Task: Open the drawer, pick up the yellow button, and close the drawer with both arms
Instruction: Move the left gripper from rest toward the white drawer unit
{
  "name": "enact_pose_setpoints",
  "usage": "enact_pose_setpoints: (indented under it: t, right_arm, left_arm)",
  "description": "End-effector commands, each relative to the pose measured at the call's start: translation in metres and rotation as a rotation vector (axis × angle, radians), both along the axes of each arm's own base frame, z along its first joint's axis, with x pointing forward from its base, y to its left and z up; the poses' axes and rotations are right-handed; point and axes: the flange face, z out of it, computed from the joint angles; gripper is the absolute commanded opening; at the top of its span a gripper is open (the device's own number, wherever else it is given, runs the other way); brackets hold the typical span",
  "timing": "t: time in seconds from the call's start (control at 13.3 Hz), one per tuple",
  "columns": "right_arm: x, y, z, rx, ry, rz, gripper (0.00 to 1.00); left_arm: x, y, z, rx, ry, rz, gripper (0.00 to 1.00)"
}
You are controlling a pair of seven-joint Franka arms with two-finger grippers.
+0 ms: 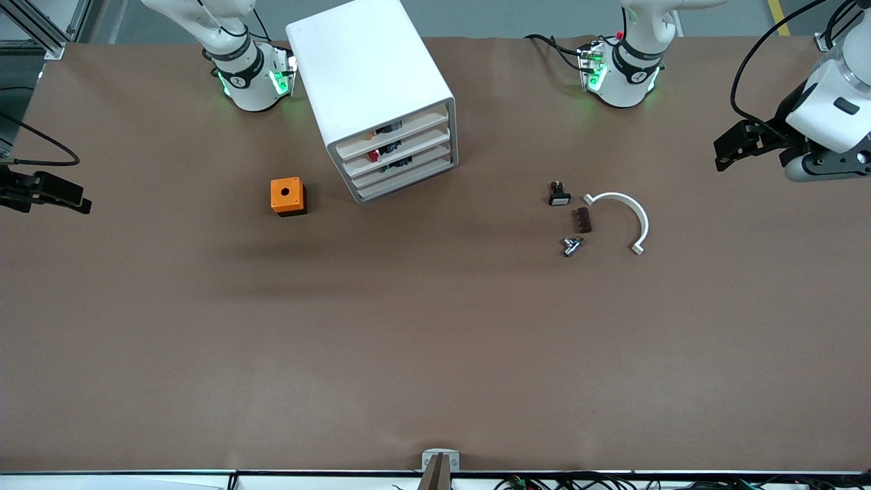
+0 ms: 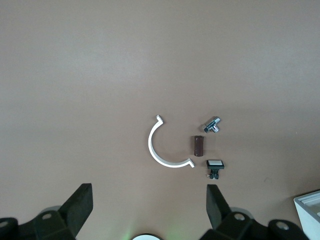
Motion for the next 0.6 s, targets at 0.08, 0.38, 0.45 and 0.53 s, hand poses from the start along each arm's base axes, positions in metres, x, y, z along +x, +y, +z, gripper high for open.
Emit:
enact_pose_setpoints:
  t: [0.08, 0.38, 0.45, 0.53]
  right_arm:
    - [-0.005, 0.003, 0.006, 0.007, 0.006, 0.005, 1.0]
    - [-0.006, 0.003, 0.005, 0.008, 0.014, 0.002, 1.0]
    - [-0.006, 0.004, 0.005, 0.008, 0.012, 0.003, 1.0]
    - [-0.006, 0.005, 0.005, 0.008, 0.014, 0.005, 1.0]
  left_arm:
    - [-0.004, -0.001, 0.007, 0.002, 0.0, 0.001, 1.0]
    - [0.0, -0.002, 0.001, 0.008, 0.01, 0.011, 1.0]
    - [0.01, 0.0, -0.016, 0.01, 0.037, 0.018, 1.0]
    - [0.019, 0.0, -0.03, 0.007, 0.059, 0.018, 1.0]
